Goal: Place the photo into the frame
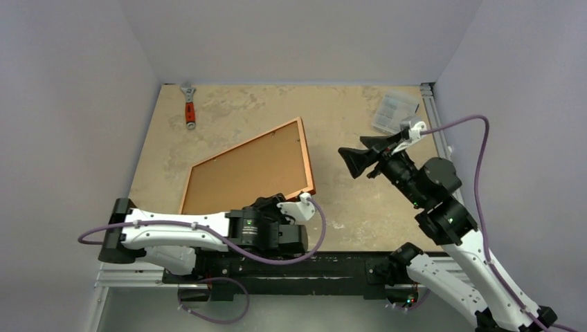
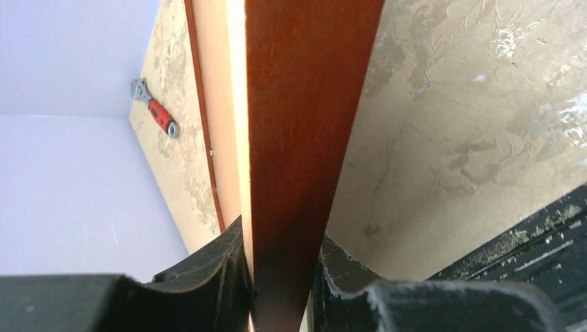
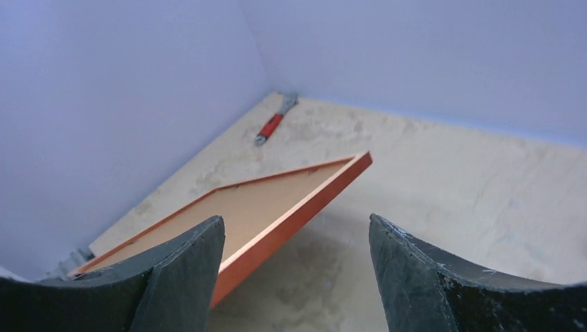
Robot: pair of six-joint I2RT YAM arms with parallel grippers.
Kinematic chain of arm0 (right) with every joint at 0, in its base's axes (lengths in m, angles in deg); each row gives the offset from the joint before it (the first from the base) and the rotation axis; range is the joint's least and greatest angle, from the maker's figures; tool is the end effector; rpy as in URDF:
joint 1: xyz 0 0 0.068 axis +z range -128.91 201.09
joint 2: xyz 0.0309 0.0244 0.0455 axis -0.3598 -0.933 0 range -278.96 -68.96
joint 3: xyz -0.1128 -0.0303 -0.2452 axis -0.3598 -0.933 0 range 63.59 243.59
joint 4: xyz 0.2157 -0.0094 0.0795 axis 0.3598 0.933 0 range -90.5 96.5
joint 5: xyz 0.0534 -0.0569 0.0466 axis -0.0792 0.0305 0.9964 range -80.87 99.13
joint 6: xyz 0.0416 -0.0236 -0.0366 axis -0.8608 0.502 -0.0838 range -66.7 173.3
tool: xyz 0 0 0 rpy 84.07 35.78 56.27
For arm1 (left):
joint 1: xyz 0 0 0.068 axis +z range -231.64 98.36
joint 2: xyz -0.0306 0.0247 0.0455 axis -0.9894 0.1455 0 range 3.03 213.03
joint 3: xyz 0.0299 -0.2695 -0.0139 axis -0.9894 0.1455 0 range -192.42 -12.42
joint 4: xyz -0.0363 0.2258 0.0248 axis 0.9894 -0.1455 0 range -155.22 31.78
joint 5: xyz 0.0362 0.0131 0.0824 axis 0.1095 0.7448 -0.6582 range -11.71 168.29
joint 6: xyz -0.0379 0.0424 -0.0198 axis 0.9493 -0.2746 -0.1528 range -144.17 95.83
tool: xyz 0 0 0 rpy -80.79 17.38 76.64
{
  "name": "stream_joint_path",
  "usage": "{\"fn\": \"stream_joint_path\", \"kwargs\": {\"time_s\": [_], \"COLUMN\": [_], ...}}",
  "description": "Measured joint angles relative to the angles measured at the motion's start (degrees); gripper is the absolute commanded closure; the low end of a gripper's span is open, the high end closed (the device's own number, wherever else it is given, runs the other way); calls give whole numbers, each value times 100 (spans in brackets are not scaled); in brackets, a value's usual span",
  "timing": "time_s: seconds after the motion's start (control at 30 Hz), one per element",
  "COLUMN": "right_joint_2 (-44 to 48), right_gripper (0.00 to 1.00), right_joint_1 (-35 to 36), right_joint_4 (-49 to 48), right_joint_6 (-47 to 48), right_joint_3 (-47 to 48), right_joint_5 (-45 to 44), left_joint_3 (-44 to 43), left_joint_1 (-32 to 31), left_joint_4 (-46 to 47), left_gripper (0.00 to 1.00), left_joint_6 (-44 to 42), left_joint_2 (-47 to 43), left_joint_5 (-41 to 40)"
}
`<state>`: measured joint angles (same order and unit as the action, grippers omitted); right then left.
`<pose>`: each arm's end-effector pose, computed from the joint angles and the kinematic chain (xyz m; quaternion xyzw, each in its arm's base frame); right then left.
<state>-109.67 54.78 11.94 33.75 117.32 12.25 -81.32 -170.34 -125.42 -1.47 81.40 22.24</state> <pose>0.1082 0.0751 0.3921 -0.1058 0.6955 0.3354 0.6265 0.0416 -0.2072 0.2990 0.4318 0.7650 0.1783 0.4433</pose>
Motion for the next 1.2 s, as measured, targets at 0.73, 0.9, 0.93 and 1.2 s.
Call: {"fn": "stream_joint_path", "kwargs": {"time_s": [0.73, 0.9, 0.93, 1.2], "right_joint_2": [-479, -765, -844, -1335], "right_gripper": [23, 25, 26, 44], "right_joint_1": [50, 328, 422, 1082], "right_joint_4": [-1764, -2155, -2164, -1770], "right_joint_6": [5060, 5493, 5619, 6518], "right_joint_3": [-942, -942, -942, -938], "right_joint_5": [4809, 5213, 5257, 5366], "left_joint_3": [282, 293, 308, 319], "left_joint_1": [9, 20, 20, 20], "left_joint_4": [-142, -127, -94, 149], "left_gripper": [100, 100, 100, 100], "left_joint_6": [-774, -879, -887, -938], "left_joint_2": [-2203, -2157, -2140, -1869], "left_joint_5": [894, 1108, 1141, 1421]}}
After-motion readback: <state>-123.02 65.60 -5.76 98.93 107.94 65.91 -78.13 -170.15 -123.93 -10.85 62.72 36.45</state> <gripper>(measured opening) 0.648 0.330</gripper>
